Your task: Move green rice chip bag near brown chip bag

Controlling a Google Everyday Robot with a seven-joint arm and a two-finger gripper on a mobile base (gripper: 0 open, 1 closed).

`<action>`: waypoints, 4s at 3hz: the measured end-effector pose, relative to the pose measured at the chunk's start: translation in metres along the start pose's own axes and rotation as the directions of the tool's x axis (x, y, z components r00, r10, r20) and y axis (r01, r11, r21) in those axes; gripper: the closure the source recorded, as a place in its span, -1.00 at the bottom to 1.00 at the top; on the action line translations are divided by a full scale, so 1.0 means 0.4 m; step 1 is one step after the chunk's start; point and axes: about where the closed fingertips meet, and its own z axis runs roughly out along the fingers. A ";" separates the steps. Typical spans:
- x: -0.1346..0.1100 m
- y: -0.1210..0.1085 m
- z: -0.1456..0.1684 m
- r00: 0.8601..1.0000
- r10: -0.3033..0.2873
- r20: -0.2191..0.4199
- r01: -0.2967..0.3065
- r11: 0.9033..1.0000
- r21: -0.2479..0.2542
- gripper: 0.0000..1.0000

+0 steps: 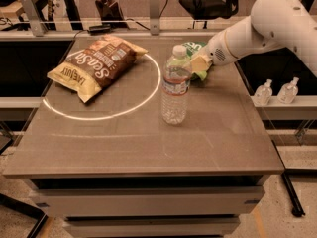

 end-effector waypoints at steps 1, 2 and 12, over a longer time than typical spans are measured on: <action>0.006 -0.005 -0.004 1.000 -0.014 -0.010 0.014 1.000 0.007 1.00; -0.015 -0.016 -0.015 1.000 -0.018 0.007 0.018 1.000 0.019 1.00; -0.387 0.266 0.039 0.842 -0.537 0.061 0.540 0.832 -0.131 0.66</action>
Offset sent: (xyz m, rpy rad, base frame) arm 0.0097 -0.0084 0.0263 0.0006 -0.0588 -0.0138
